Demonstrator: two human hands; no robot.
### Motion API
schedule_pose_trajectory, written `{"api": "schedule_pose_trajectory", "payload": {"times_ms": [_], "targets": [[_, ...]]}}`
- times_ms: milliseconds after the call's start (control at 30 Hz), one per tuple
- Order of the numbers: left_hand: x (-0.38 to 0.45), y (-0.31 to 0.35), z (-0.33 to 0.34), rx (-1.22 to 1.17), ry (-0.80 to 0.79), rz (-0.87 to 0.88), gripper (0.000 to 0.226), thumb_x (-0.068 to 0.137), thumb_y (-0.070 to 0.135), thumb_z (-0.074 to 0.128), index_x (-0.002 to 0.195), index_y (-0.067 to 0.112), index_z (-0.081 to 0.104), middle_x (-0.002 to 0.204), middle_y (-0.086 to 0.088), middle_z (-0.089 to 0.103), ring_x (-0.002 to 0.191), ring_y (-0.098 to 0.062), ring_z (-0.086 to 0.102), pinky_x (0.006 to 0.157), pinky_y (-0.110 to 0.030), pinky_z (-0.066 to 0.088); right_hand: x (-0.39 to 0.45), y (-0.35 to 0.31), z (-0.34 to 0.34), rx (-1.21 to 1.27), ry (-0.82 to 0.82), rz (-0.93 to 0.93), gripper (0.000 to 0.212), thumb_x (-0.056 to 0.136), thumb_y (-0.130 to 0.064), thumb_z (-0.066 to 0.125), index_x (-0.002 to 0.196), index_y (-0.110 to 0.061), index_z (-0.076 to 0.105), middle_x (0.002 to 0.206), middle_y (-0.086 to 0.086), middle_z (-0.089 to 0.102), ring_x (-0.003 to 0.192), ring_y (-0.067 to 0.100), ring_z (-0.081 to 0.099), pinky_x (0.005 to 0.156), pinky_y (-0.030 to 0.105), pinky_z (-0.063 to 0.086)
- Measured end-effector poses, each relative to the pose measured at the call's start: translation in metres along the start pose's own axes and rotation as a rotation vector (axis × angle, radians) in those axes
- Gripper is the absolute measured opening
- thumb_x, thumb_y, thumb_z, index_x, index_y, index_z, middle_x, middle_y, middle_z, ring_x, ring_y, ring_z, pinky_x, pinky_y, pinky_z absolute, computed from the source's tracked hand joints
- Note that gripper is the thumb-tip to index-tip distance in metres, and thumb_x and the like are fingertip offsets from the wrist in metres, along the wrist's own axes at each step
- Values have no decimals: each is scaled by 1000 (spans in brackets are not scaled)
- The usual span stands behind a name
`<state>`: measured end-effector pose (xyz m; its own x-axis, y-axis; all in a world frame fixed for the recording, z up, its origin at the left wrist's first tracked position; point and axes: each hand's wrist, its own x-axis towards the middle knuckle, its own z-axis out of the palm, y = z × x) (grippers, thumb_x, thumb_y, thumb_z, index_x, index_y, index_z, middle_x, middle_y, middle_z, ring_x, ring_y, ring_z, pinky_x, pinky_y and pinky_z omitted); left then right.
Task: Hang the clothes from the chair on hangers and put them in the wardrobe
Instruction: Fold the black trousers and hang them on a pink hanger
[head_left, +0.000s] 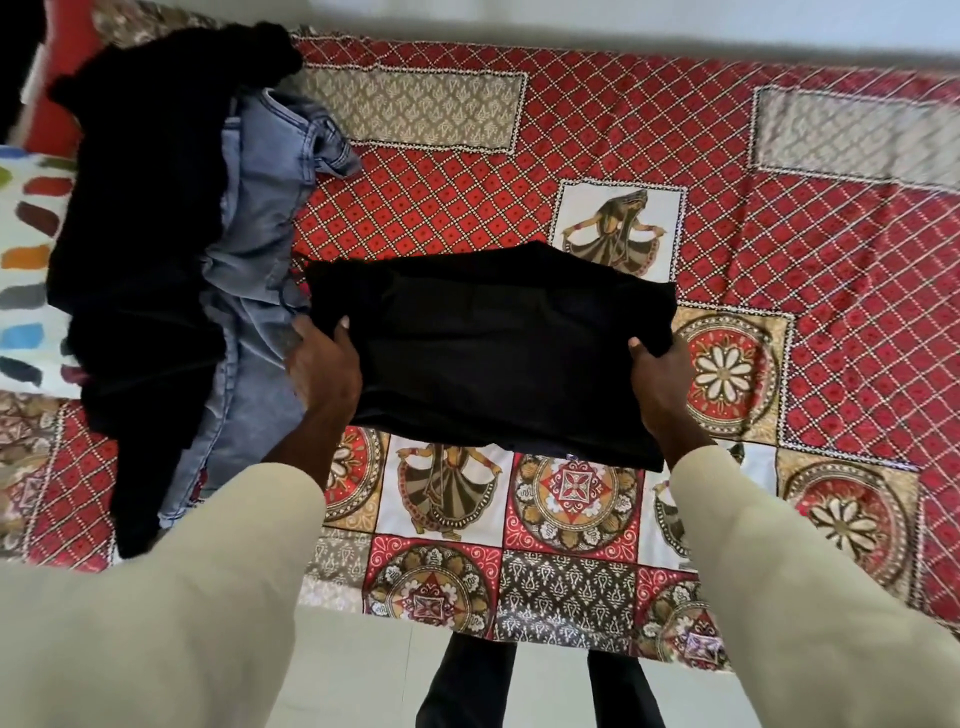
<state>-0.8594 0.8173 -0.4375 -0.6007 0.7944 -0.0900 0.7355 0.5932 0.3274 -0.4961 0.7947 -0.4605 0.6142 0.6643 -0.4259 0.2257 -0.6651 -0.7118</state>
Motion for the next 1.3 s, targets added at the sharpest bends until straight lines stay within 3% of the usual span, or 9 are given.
{"api": "schedule_pose_trajectory", "payload": {"times_ms": [300, 433, 567, 667, 767, 833, 933, 1200, 1300], "targets": [[-91, 103, 20, -269, -169, 212, 46, 101, 37, 48, 127, -1, 42, 110, -25, 64, 98, -42, 63, 75, -40, 45, 39, 14, -158, -143, 251, -20, 39, 95, -26, 60, 124, -3, 48, 120, 20, 61, 111, 35, 58, 85, 38, 42], [-122, 120, 76, -204, -266, 148, 51, 102, 32, 46, 141, 0, 36, 128, -27, 57, 117, -45, 55, 94, -46, 41, 73, 57, -182, -280, 223, 32, 40, 99, -26, 54, 126, -1, 42, 122, 27, 59, 112, 43, 57, 87, 43, 43], [-140, 128, 103, 93, -55, 168, 56, 102, 20, 40, 151, -1, 22, 150, -32, 30, 138, -48, 29, 115, -51, 21, 98, 91, -167, -470, 266, 80, 52, 101, -23, 46, 144, 1, 29, 149, 27, 34, 138, 43, 33, 109, 48, 29], [-176, 160, 111, 43, 24, 657, 50, 101, 18, 35, 150, 7, 34, 155, -22, 29, 143, -41, 25, 118, -49, 17, 73, 76, -125, -478, 271, -258, 52, 102, -24, 42, 149, -3, 31, 158, 20, 22, 145, 38, 21, 118, 49, 19], [-208, 173, 134, 250, -302, 967, 57, 103, 43, 16, 154, 21, 29, 161, -14, 20, 150, -34, 10, 121, -48, 4, 35, 69, -66, -590, -153, -696, 51, 102, -36, 29, 145, -11, 44, 157, 15, 32, 145, 34, 26, 118, 49, 22], [-201, 166, 145, 363, -363, 880, 68, 97, 61, 12, 156, 30, 15, 165, -8, 8, 151, -31, -1, 119, -51, -8, 33, 78, -52, -756, -282, -690, 61, 100, -50, 18, 153, -22, 29, 163, 5, 19, 151, 26, 10, 122, 47, 7], [-172, 151, 155, 382, -337, 791, 85, 88, 82, 19, 157, 34, 7, 165, -3, -2, 151, -26, -9, 119, -50, -11, 61, 100, -64, -878, -197, -681, 68, 98, -64, 21, 156, -28, 19, 164, -4, 11, 152, 21, 2, 122, 48, -2], [-156, 135, 153, 317, -288, 754, 94, 86, 84, 25, 157, 26, 5, 164, -9, -7, 151, -25, -12, 117, -56, -12, 105, 131, -128, -878, -80, -500, 77, 95, -72, 21, 157, -28, 7, 165, -6, 0, 151, 21, -10, 121, 49, -5], [-155, 137, 153, 241, -269, 674, 88, 93, 75, 22, 157, 17, 6, 165, -9, 0, 152, -23, -4, 120, -56, -1, 107, 130, -131, -865, -82, -478, 78, 95, -70, 24, 157, -27, 7, 165, -4, 1, 151, 23, -10, 122, 46, -3]]}}
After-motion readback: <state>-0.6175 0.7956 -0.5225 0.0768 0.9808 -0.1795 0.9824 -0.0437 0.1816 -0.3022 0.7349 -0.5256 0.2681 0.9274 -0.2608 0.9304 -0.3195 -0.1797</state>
